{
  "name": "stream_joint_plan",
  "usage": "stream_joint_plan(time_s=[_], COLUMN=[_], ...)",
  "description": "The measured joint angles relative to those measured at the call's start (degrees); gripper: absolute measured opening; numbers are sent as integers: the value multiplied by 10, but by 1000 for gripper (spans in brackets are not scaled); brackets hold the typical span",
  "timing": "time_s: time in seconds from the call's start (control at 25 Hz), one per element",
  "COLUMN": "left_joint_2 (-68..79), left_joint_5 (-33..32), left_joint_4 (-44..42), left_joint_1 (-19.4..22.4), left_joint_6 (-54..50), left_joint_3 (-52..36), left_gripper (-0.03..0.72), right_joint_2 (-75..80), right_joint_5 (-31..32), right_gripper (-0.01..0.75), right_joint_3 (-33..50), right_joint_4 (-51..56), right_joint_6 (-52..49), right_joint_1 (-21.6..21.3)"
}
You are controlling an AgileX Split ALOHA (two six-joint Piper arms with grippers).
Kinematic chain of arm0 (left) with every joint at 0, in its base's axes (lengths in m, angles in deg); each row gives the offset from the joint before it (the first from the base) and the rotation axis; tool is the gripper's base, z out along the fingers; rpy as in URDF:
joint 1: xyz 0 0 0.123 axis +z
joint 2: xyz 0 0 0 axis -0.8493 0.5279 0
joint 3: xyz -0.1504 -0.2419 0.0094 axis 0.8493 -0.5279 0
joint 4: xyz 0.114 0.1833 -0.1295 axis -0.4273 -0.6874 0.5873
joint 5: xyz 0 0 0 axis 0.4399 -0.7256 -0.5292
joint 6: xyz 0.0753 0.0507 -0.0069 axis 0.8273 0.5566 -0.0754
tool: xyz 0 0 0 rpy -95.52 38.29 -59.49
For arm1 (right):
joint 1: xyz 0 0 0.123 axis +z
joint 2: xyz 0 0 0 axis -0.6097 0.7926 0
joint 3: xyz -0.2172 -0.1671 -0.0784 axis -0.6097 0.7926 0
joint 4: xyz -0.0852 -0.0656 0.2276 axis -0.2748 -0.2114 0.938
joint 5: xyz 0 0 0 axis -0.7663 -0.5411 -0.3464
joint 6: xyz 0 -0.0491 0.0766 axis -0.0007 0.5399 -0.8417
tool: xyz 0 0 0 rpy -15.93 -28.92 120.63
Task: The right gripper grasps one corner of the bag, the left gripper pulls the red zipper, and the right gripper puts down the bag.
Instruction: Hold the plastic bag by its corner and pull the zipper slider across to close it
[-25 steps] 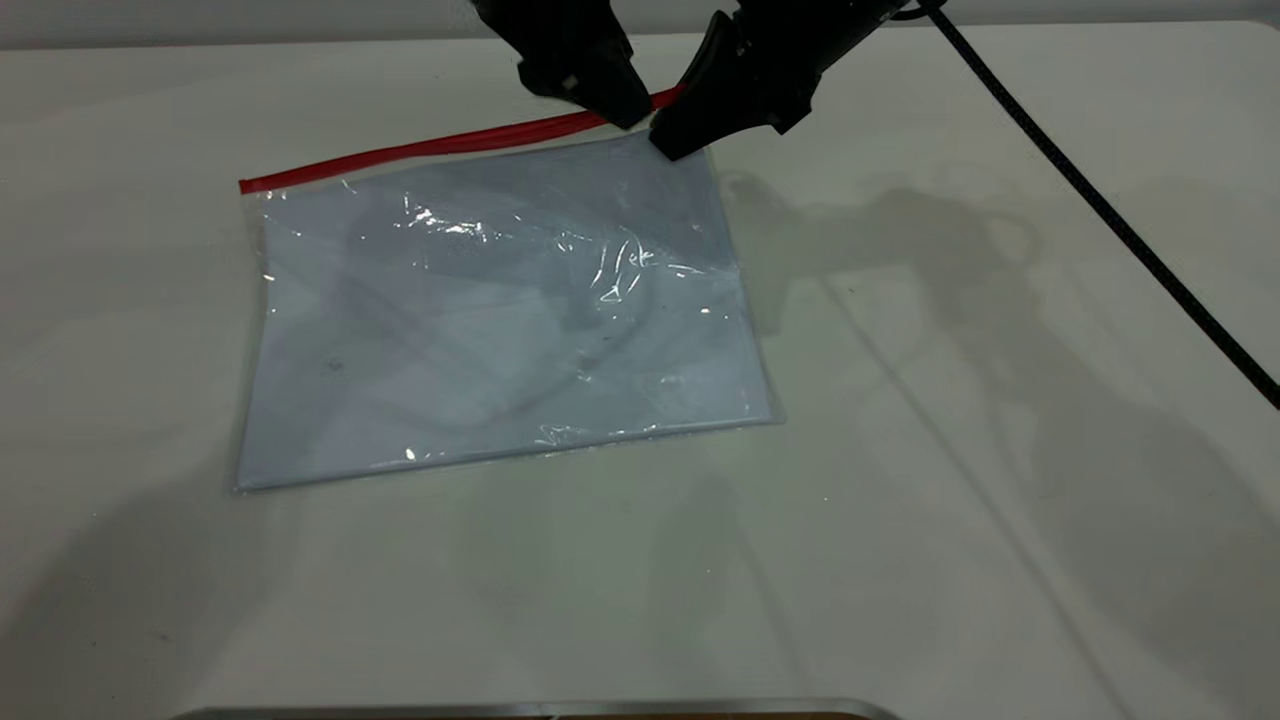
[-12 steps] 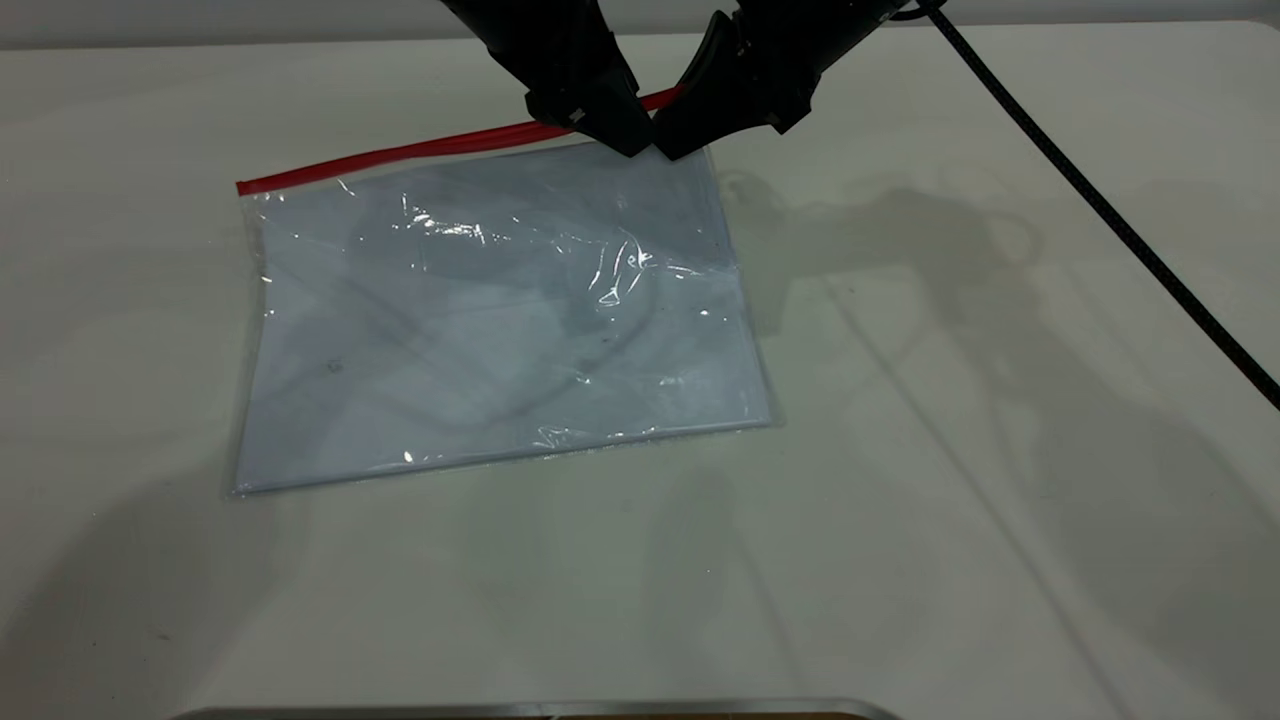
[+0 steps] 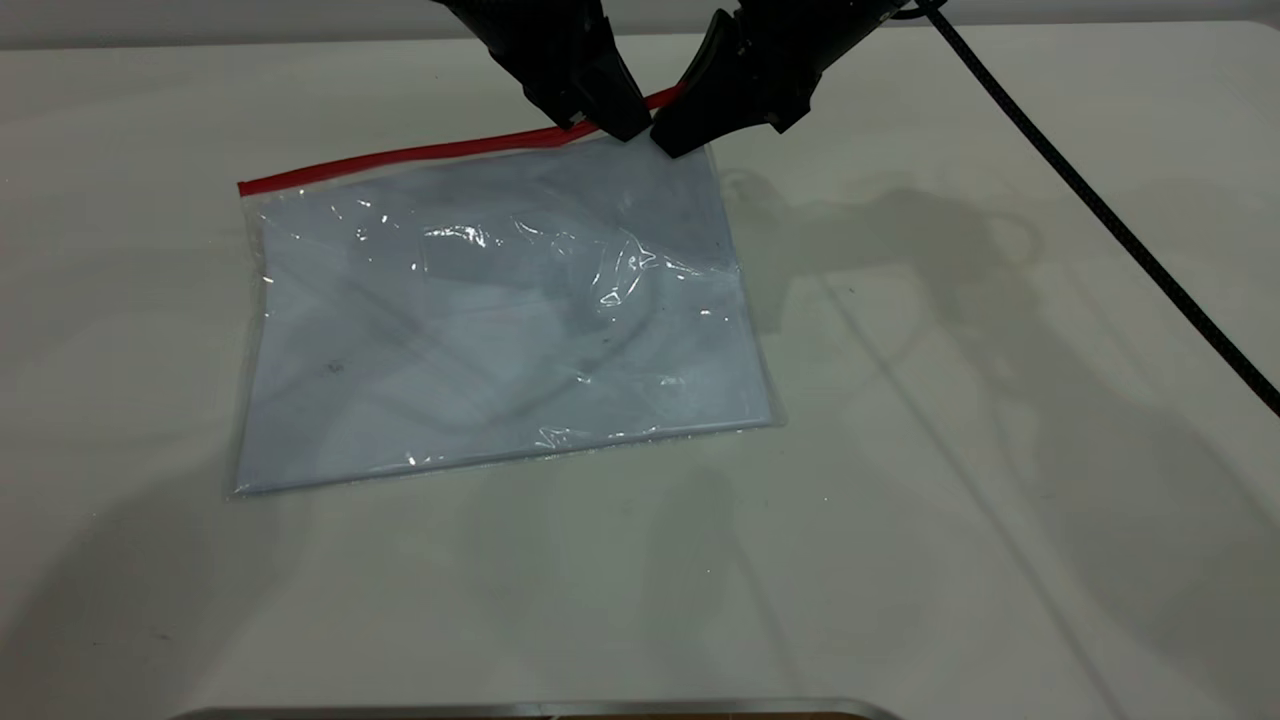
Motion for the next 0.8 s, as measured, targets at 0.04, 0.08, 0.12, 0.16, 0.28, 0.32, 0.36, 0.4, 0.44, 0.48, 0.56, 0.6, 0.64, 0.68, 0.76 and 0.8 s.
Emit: stream_joint_plan(time_s=[0.04,0.08,0.12,0.16,0.28,0.32,0.36,0.4,0.44,0.48,0.56,0.6,0.64,0.68,0.76,0.8], left_joint_2=[0,0,0,0,0,0,0,0,0,0,0,0,0,0,0,0], left_joint_5=[0,0,0,2,7,10,11,14,16,18,24,25,26,27,29,28], left_joint_4=[0,0,0,0,2,4,6,7,8,9,13,13,13,9,-4,-12], left_joint_1=[0,0,0,0,0,0,0,0,-1,-1,-1,-1,-1,-1,4,8], left_joint_6=[0,0,0,0,0,0,0,0,0,0,0,0,0,0,-13,-22], left_joint_3=[0,0,0,0,0,0,0,1,1,1,2,2,4,4,4,4], left_gripper=[51,49,49,49,49,49,49,49,49,49,49,49,49,49,49,49], right_joint_2=[0,0,0,0,0,0,0,0,0,0,0,0,0,0,0,0], right_joint_5=[0,0,-1,-1,-1,0,4,8,11,16,28,34,39,42,45,43], right_gripper=[34,34,34,34,34,34,34,34,34,34,34,34,34,34,34,34], right_joint_3=[0,0,0,0,0,0,0,0,0,0,0,0,0,0,0,0], right_joint_4=[0,0,0,1,6,9,13,18,24,29,36,39,40,41,41,40], right_joint_6=[-4,-8,-13,-19,-36,-42,-47,-52,-55,-59,-67,-69,-72,-78,-88,-92], right_joint_1=[0,0,0,-1,-7,-11,-16,-22,-30,-39,-57,-66,-74,-84,-106,-115])
